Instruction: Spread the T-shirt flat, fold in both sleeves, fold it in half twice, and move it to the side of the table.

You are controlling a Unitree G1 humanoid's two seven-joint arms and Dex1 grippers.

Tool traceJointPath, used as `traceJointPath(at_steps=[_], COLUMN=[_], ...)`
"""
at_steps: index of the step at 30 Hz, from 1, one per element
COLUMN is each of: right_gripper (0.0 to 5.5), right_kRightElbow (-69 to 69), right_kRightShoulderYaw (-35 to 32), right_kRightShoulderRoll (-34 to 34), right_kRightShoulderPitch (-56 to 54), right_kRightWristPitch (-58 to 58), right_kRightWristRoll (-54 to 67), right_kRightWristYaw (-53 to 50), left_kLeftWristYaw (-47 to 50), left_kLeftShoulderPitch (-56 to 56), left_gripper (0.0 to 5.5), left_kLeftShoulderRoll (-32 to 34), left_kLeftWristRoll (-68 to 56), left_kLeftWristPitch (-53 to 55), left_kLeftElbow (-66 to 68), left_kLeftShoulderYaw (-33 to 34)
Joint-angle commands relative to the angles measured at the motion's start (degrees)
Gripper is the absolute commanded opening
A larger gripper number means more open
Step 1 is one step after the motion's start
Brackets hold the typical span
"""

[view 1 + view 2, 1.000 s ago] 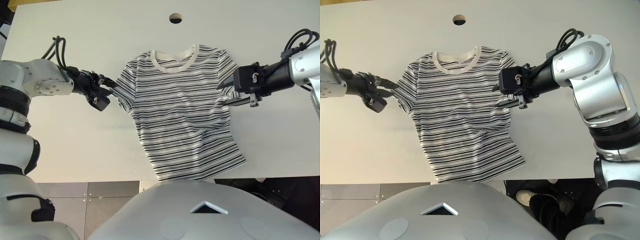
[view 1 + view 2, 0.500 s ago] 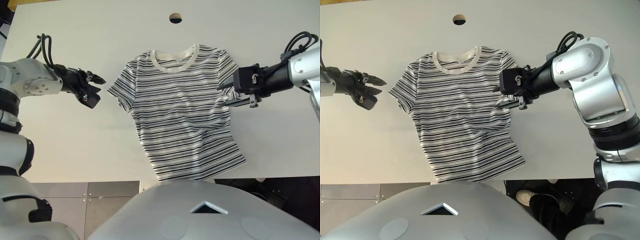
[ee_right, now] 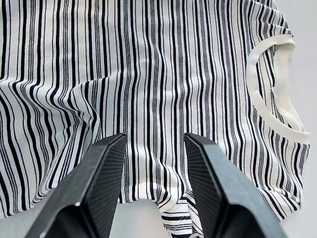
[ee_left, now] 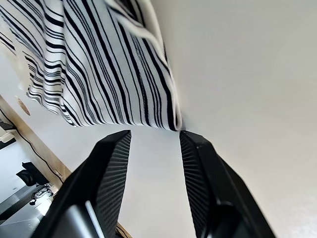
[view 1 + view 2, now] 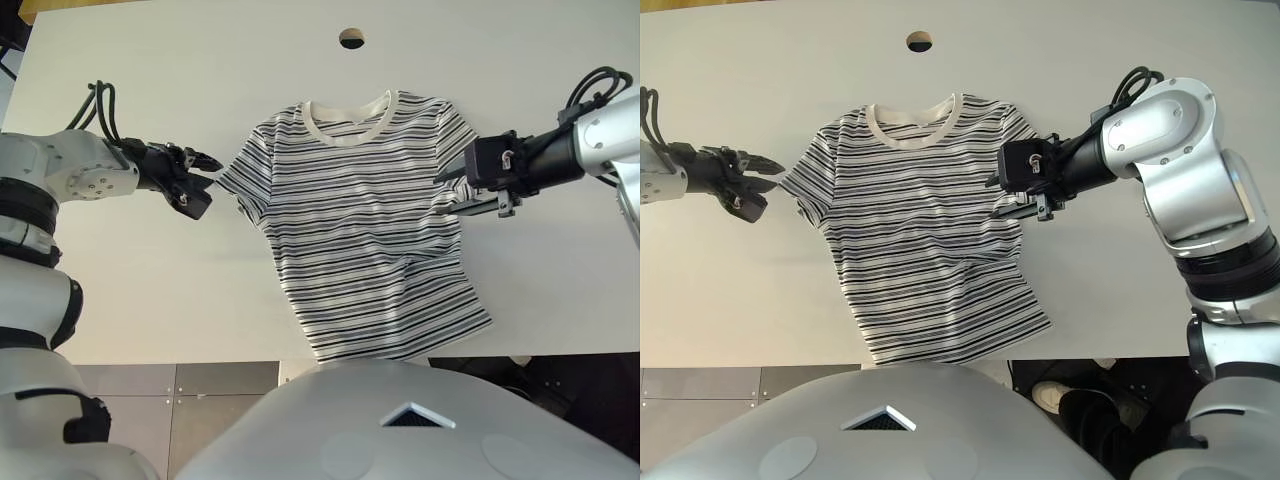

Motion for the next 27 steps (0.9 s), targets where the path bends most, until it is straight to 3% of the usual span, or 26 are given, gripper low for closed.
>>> traceJointPath(at_steps=[1,9,20,27], right_gripper=[2.16,2.16,2.16,2.16], right_kRightElbow=[0.2,0.0,-0.4,-0.7], right_kRightShoulderYaw=[0.2,0.1,0.1,0.1], right_kRightShoulderRoll=[0.0,0.2,0.5,0.6], right_kRightShoulderPitch=[-0.5,-0.4,0.0,0.5], right_kRightWristPitch=[-0.1,0.3,1.0,1.1], right_kRightWristRoll=[-0.2,0.3,0.9,0.9], right_kRightWristYaw=[-0.1,-0.2,-0.6,-0.7], left_kLeftWristYaw=[0.4,-1.0,-1.5,0.8], left_kLeftShoulderPitch=[2.8,4.2,3.8,1.8], left_gripper=[1.86,1.86,0.13,0.13], left_kLeftShoulderRoll=[-2.3,-3.5,-3.4,-1.8], left_kLeftWristRoll=[0.8,1.6,1.5,2.2], left_kLeftWristPitch=[-0.9,-2.0,-2.0,-0.1], left_kLeftElbow=[-0.4,-1.5,-0.6,3.0], left_kLeftShoulderYaw=[-2.0,-4.7,-5.8,-5.6])
